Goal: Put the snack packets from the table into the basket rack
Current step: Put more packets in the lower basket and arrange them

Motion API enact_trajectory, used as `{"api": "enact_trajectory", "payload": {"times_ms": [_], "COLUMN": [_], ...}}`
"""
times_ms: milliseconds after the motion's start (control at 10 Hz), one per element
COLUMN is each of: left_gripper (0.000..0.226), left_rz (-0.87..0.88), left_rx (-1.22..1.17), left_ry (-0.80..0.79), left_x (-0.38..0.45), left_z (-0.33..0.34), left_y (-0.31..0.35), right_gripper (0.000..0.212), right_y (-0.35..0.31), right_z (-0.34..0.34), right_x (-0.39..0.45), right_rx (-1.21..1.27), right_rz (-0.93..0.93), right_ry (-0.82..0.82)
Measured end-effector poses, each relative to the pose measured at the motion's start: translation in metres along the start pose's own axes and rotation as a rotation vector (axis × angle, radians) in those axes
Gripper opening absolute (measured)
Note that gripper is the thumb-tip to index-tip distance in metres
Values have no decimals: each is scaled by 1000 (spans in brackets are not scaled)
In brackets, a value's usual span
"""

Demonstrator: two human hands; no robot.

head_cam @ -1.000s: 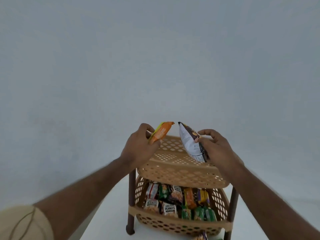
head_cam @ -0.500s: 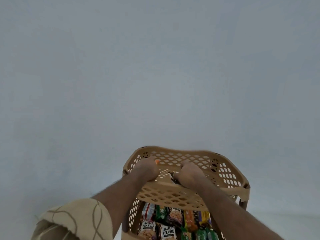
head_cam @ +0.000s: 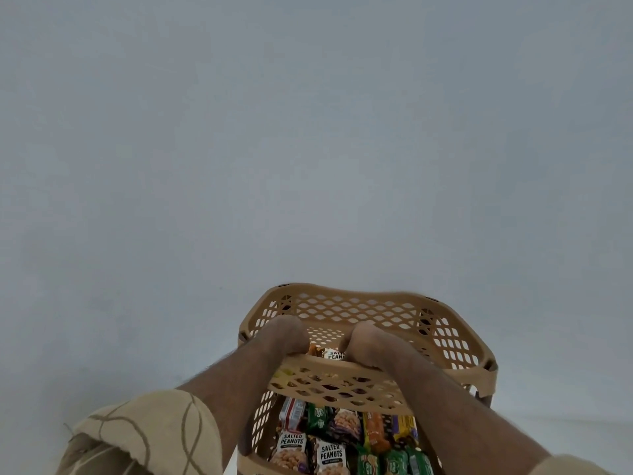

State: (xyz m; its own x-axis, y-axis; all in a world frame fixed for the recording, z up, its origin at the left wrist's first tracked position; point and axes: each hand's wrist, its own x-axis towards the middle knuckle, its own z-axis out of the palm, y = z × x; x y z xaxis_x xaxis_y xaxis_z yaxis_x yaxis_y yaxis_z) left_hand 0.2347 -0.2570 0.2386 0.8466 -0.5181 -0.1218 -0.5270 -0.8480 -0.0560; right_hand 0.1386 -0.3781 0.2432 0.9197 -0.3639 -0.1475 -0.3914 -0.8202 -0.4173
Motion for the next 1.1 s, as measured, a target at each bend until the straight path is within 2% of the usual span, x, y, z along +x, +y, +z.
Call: {"api": "enact_trajectory", "payload": {"times_ms": [100, 300, 500, 600, 800, 1000, 1100], "left_gripper": [34, 29, 14, 15, 21, 27, 26], "left_rz": [-73, -17, -33, -31, -119, -10, 90], "left_rx": [-188, -123, -71, -82, -502, -789, -877], "left_ry": [22, 57, 87, 130, 445, 755, 793], "left_x": [7, 10, 16, 10, -2, -38, -53], "left_z": [5, 8, 9, 9, 10, 11, 15], "left_y": [-4, -7, -6, -5, -8, -3, -3], "right_gripper": [22, 22, 22, 18, 13, 17, 21], "right_y": [0, -3, -2, 0, 11, 35, 46], "right_z": [2, 8, 9, 8, -8, -10, -11], "right_x": [8, 20, 21, 20, -4, -46, -74], "right_rx": [-4, -25, 17, -9, 151, 200, 167], "right_rz": [0, -44, -33, -39, -53, -124, -192], "right_ry": [6, 30, 31, 59, 406, 610, 727]}}
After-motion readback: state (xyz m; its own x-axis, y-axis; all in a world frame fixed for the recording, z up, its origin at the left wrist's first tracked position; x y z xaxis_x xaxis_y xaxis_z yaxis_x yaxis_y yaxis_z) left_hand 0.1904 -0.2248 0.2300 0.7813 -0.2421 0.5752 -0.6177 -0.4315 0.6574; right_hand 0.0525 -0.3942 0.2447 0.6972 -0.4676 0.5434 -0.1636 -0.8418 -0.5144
